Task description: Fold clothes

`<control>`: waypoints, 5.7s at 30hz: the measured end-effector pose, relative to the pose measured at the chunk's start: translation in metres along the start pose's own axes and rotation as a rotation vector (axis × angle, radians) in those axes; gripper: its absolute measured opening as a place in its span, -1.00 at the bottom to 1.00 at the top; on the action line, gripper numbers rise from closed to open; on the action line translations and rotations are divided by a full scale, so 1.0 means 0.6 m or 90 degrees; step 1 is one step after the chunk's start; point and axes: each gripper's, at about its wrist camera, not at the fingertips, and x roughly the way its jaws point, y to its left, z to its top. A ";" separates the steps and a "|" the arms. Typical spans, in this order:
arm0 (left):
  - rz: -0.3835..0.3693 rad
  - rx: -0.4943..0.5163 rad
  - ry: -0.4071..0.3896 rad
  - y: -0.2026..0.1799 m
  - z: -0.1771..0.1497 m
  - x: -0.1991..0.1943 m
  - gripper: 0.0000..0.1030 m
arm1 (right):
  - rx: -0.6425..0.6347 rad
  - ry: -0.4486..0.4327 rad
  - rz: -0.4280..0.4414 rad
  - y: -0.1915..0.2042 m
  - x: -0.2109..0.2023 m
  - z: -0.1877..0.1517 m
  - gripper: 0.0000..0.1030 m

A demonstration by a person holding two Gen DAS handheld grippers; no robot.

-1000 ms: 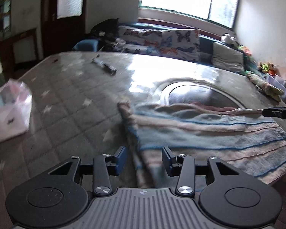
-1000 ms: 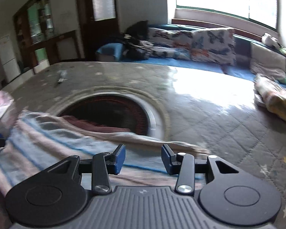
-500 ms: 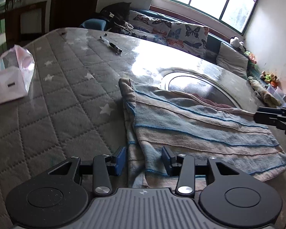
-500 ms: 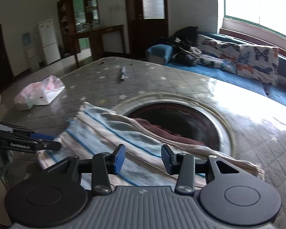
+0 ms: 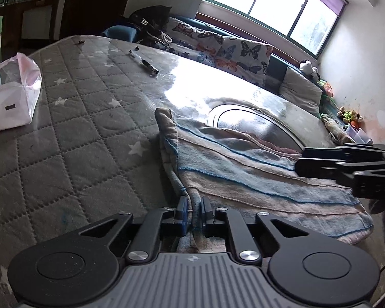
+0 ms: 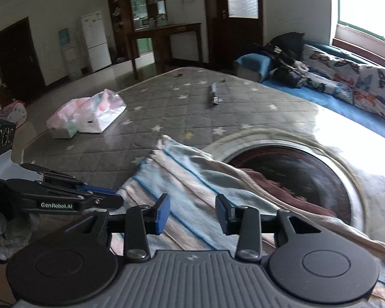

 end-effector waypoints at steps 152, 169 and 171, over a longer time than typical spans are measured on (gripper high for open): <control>-0.140 0.373 0.055 -0.294 -0.073 0.085 0.18 | 0.307 -0.107 -0.253 -0.246 -0.243 -0.284 -0.76; -0.130 0.357 0.055 -0.282 -0.061 0.090 0.20 | 0.378 -0.113 -0.249 -0.274 -0.220 -0.312 -0.60; -0.132 0.349 0.054 -0.279 -0.056 0.092 0.20 | 0.392 -0.115 -0.232 -0.275 -0.224 -0.317 -0.62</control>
